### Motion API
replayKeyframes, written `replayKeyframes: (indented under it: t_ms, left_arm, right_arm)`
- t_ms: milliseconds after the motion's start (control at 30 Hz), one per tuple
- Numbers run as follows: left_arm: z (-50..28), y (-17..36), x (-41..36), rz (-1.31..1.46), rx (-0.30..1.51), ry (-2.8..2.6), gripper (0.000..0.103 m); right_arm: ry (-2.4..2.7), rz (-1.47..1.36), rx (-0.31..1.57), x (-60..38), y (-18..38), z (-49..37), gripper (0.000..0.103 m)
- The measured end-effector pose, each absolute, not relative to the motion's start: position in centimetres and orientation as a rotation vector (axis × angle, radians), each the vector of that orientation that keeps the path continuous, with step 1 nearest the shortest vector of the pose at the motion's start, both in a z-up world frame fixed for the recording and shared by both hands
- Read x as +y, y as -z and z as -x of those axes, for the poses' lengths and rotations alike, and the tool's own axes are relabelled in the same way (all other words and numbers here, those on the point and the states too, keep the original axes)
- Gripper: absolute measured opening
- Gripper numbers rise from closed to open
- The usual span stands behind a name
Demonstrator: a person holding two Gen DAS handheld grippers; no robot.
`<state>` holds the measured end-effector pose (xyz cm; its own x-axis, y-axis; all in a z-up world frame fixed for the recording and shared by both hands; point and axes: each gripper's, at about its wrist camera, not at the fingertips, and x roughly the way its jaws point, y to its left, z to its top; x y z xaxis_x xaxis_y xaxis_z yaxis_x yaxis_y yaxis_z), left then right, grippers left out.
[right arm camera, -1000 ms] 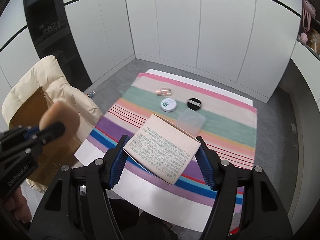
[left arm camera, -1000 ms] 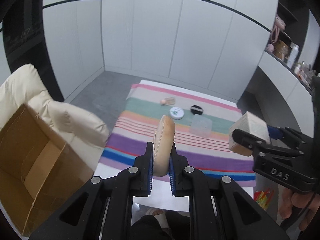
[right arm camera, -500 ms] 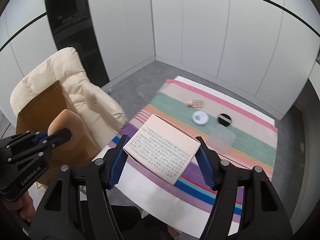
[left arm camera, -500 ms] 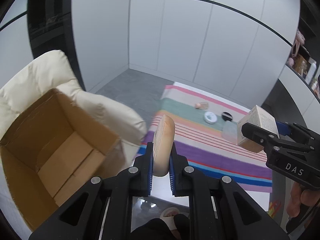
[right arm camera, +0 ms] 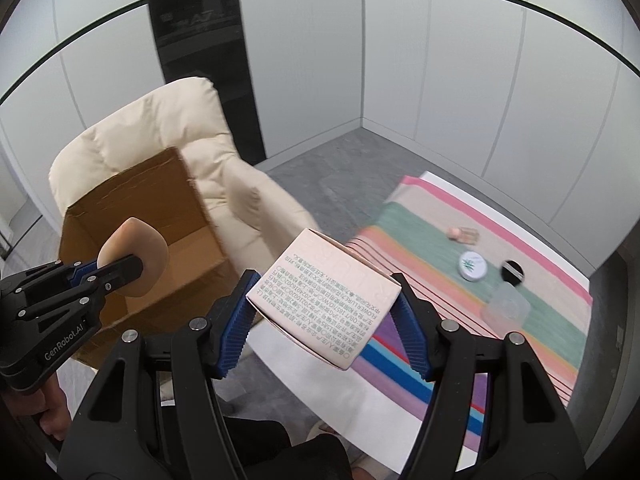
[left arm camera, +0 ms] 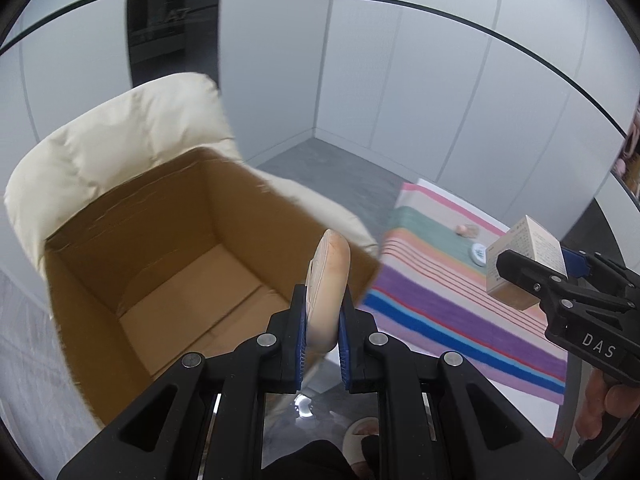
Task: Organize objects
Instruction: 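Carry the beige sponge with the left gripper while the right carries the beige box to the cardboard box, then open the left gripper to drop the sponge into the cardboard box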
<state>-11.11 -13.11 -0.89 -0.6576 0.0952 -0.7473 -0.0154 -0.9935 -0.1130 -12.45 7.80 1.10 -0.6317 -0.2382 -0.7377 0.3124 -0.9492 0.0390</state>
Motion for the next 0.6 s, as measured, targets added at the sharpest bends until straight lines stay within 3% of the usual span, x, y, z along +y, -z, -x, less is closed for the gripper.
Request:
replayKeyframes:
  t_ms: [433, 600]
  left_arm:
    - [9.1, 1.3, -19.6, 1.296, -0.128, -2.899, 0.015]
    - [8.7, 2.0, -21.1, 1.335, -0.12, -2.921, 0.022]
  right_arm:
    - [2.471, -1.089, 0.216, -0.9, -0.9, 12.2, 0.067]
    - [2.422, -1.078, 0.253, -3.9, -0.4, 11.9, 0.067]
